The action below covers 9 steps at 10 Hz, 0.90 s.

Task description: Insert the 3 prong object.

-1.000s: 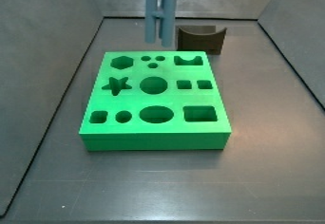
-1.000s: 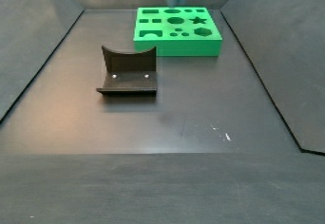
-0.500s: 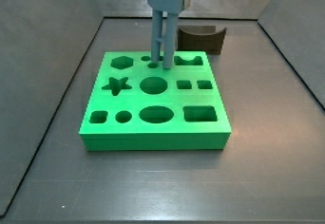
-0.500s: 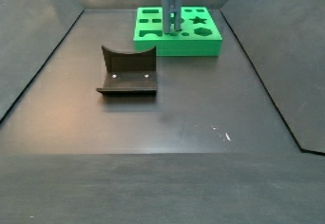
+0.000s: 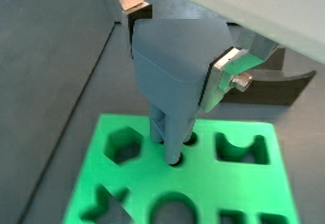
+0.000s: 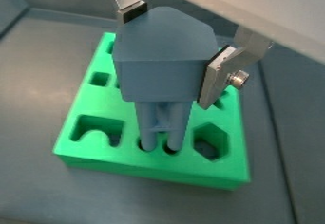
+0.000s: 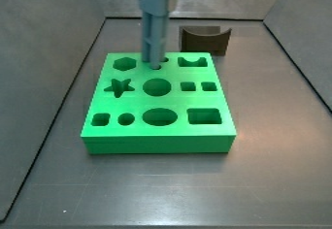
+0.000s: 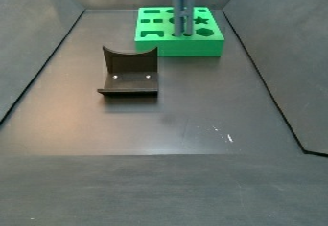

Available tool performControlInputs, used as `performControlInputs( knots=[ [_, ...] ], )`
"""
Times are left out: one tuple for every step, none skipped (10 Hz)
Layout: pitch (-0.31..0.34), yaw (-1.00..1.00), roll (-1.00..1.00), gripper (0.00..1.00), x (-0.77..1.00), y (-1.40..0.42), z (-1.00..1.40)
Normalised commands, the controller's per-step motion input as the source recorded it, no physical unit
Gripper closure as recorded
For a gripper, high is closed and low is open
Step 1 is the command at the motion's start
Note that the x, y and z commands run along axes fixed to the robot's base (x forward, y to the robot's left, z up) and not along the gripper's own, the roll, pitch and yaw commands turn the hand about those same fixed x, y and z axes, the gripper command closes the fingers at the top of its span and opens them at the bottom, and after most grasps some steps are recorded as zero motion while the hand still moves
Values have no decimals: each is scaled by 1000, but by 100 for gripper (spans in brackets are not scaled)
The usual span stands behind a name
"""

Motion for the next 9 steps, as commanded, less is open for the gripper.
performControlInputs(
  knots=[
    [-37, -591, -63, 100, 0, -17, -320],
    [-23, -523, -86, 100, 466, -40, -483],
    [0, -474, -41, 100, 657, 0, -491],
    [0, -377, -46, 100, 537, 0, -440],
    [-90, -94, -40, 100, 120, 0, -591],
    [-234, -100, -81, 100, 0, 71, -706],
    [-330, 0, -10, 100, -240, 9, -600],
    [-233, 0, -1, 100, -71, 0, -214],
    [0, 0, 0, 100, 0, 0, 0]
  ],
)
